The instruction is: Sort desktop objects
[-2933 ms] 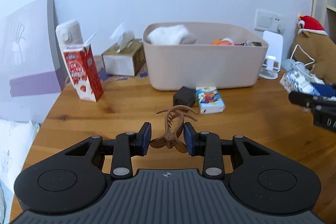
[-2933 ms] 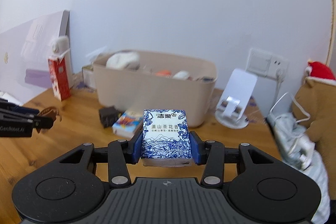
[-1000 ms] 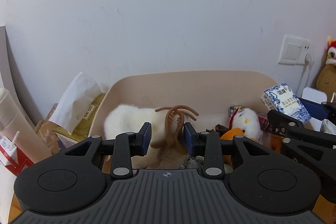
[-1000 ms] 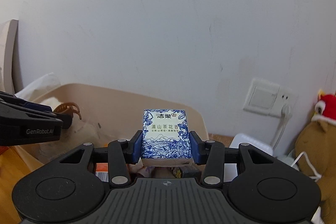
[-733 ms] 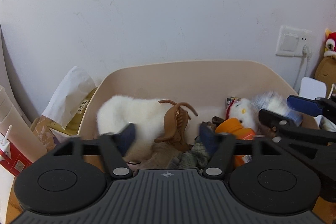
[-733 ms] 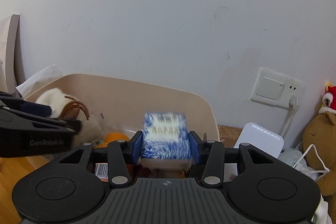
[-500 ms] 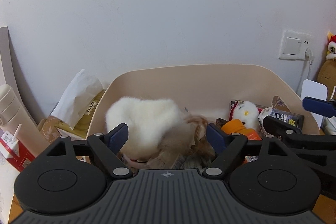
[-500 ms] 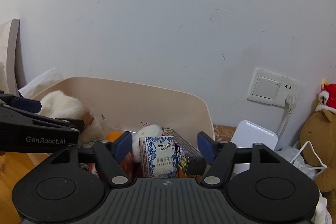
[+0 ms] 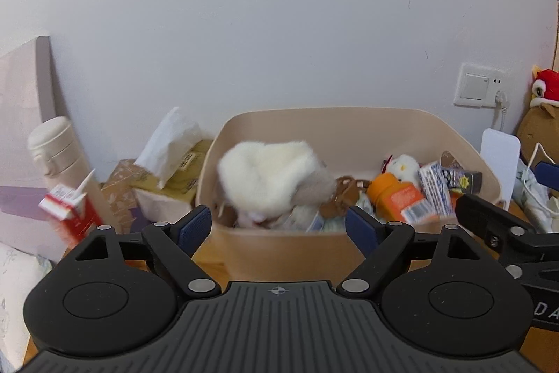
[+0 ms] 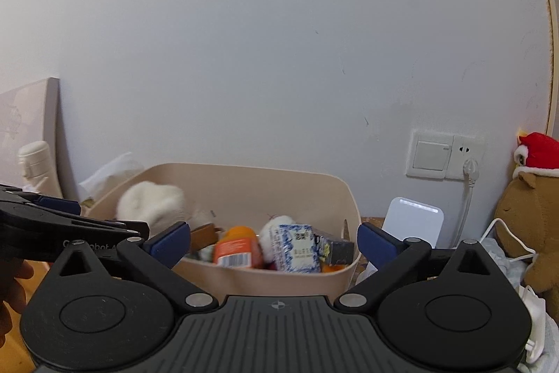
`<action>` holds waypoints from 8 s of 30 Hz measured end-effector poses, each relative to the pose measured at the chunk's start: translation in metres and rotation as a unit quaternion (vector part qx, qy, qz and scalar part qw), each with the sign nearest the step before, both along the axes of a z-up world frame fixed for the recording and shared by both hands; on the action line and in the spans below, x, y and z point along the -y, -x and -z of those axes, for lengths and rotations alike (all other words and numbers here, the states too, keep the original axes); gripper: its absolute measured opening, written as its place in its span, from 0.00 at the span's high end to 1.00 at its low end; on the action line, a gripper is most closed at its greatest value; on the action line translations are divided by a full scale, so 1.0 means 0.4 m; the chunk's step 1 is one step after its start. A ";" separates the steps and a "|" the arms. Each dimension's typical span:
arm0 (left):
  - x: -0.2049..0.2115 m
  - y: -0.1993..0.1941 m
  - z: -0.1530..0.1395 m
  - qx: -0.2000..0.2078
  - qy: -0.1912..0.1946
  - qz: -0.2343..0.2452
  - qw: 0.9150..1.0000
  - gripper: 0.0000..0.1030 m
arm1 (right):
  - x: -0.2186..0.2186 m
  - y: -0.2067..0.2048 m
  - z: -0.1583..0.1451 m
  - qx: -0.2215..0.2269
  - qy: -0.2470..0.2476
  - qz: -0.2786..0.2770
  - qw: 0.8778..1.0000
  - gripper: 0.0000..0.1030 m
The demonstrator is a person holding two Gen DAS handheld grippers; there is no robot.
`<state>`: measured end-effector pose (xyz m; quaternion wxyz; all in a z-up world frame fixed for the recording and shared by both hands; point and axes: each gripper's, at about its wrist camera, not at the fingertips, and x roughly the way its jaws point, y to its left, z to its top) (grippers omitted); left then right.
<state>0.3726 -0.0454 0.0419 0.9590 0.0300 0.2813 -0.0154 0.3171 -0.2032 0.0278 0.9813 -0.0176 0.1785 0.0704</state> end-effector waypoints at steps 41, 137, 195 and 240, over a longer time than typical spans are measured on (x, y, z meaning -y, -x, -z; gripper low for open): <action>-0.124 0.013 0.289 -0.091 0.028 0.017 0.995 0.17 | -0.161 0.003 0.289 -0.138 0.090 -0.075 0.984 0.00; -0.043 0.217 -0.127 0.088 -0.046 0.042 0.994 0.69 | 0.163 0.236 -0.107 0.028 -0.060 0.021 0.998 0.59; 0.065 -0.181 -0.035 -0.056 -0.055 0.037 0.996 0.19 | 0.050 -0.235 -0.047 -0.126 -0.010 -0.034 0.991 0.21; -0.035 0.319 -0.102 -0.003 -0.020 0.049 0.999 0.18 | 0.081 0.255 -0.098 -0.105 -0.062 -0.014 0.992 0.00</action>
